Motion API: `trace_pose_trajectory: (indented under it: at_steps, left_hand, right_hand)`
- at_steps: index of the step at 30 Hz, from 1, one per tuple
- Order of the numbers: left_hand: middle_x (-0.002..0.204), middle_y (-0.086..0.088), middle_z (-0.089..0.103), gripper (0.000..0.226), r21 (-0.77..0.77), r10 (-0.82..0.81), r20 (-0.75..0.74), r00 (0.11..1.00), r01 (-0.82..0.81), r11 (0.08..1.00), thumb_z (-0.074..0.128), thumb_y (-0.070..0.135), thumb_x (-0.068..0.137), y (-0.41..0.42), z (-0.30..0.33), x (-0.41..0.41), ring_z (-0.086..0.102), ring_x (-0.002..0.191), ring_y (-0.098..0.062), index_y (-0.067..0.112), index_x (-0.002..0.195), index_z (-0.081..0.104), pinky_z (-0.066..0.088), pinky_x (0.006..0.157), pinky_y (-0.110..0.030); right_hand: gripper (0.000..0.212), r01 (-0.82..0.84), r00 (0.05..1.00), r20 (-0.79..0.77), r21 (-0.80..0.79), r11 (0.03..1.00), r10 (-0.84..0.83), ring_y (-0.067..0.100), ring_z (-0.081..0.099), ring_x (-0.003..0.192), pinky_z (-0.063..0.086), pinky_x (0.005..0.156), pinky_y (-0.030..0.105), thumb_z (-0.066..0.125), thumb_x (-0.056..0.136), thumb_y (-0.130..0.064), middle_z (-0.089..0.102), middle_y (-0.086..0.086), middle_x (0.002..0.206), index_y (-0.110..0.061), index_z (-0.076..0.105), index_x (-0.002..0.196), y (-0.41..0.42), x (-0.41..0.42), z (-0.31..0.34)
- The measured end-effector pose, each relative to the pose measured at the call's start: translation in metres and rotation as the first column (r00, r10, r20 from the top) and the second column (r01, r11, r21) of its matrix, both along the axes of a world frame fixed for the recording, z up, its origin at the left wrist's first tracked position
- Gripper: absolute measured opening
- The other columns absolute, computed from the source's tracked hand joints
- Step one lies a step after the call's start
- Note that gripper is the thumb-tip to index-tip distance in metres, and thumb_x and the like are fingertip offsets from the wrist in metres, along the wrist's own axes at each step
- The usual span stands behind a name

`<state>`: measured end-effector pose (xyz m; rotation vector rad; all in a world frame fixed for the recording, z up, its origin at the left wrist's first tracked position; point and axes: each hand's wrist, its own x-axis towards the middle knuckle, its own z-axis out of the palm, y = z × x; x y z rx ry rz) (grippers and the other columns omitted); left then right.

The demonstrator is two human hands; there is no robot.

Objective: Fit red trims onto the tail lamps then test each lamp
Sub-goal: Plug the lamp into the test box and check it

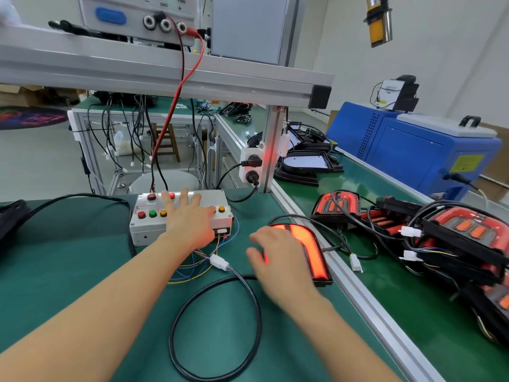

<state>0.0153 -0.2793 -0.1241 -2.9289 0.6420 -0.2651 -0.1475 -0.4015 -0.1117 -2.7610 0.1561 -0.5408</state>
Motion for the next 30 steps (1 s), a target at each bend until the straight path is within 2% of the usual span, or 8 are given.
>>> trace_pose_trajectory:
  at_steps: [4,7,11,19,22,25,27,30]
  left_hand:
    - [0.156,-0.005,0.016,0.063,-0.007,-0.024,0.015,1.000,0.024,1.000,0.050,0.039,0.088,0.003,-0.006,-0.002,-0.004,0.145,-0.033,0.038,0.146,0.025,-0.011,0.107,-0.066]
    - [0.157,-0.004,0.015,0.069,-0.028,-0.037,0.006,0.999,0.037,0.999,0.051,0.038,0.087,0.008,-0.010,-0.004,-0.005,0.146,-0.032,0.038,0.148,0.019,-0.010,0.107,-0.067]
    - [0.157,-0.004,0.015,0.068,-0.039,-0.037,0.008,0.999,0.038,0.999,0.052,0.033,0.086,0.009,-0.006,-0.004,-0.004,0.145,-0.032,0.039,0.147,0.021,-0.009,0.107,-0.067]
    - [0.157,-0.001,0.013,0.069,-0.151,-0.094,0.097,0.991,0.108,0.983,0.052,0.027,0.086,0.014,-0.004,-0.013,-0.002,0.145,-0.028,0.037,0.147,0.022,-0.006,0.110,-0.064]
    - [0.145,0.001,0.041,0.055,-0.270,-0.230,0.217,0.949,0.285,0.920,0.059,0.013,0.082,0.023,-0.010,-0.034,0.025,0.141,-0.023,0.030,0.134,0.050,0.001,0.111,-0.062]
    - [0.100,0.001,0.071,0.053,-0.319,-0.359,0.373,0.856,0.481,0.816,0.079,-0.008,0.051,0.037,-0.025,-0.056,0.066,0.103,-0.024,0.017,0.097,0.074,0.033,0.093,-0.067]
    - [0.090,0.005,0.072,0.052,-0.347,-0.372,0.368,0.852,0.497,0.795,0.082,-0.009,0.046,0.044,-0.035,-0.065,0.069,0.092,-0.021,0.018,0.090,0.075,0.041,0.086,-0.063]
    - [0.092,0.006,0.072,0.046,-0.396,-0.370,0.279,0.886,0.457,0.797,0.084,-0.002,0.055,0.047,-0.047,-0.069,0.068,0.094,-0.020,0.019,0.095,0.075,0.041,0.087,-0.061]
  right_hand:
    - [0.033,-0.096,0.969,-0.245,-0.332,0.938,0.012,0.032,0.043,0.118,0.017,0.115,0.046,0.047,0.093,-0.018,0.055,0.013,0.123,-0.007,0.053,0.124,0.045,0.016,-0.022]
    - [0.042,-0.087,0.948,-0.313,-0.413,0.906,-0.052,0.033,0.043,0.115,0.029,0.105,0.043,0.049,0.091,-0.009,0.049,0.018,0.124,0.001,0.041,0.131,0.064,0.028,-0.038]
    - [0.043,0.004,0.944,-0.317,-0.273,0.962,-0.094,0.032,0.043,0.118,0.038,0.096,0.038,0.044,0.095,-0.002,0.044,0.020,0.131,0.004,0.032,0.135,0.070,0.039,-0.051]
    - [0.042,0.077,0.978,-0.191,-0.025,0.997,-0.080,0.028,0.045,0.113,0.037,0.091,0.036,0.039,0.094,0.002,0.050,0.010,0.123,-0.013,0.044,0.133,0.064,0.041,-0.067]
    - [0.039,0.108,0.994,-0.014,0.033,0.994,-0.107,0.025,0.051,0.104,0.040,0.087,0.033,0.045,0.092,-0.002,0.057,0.006,0.112,-0.017,0.054,0.127,0.065,0.039,-0.076]
    - [0.034,0.127,0.992,0.004,0.092,0.988,-0.128,0.028,0.051,0.105,0.040,0.089,0.036,0.041,0.095,-0.008,0.058,0.007,0.113,-0.014,0.054,0.127,0.068,0.038,-0.079]
    - [0.029,0.164,0.985,0.042,0.113,0.980,-0.170,0.030,0.056,0.100,0.044,0.086,0.038,0.046,0.094,-0.008,0.062,0.009,0.107,-0.010,0.061,0.119,0.067,0.039,-0.078]
    - [0.033,0.145,0.989,-0.037,0.136,0.980,-0.141,0.025,0.047,0.111,0.034,0.095,0.033,0.036,0.100,-0.015,0.054,0.006,0.119,-0.014,0.052,0.128,0.065,0.038,-0.079]
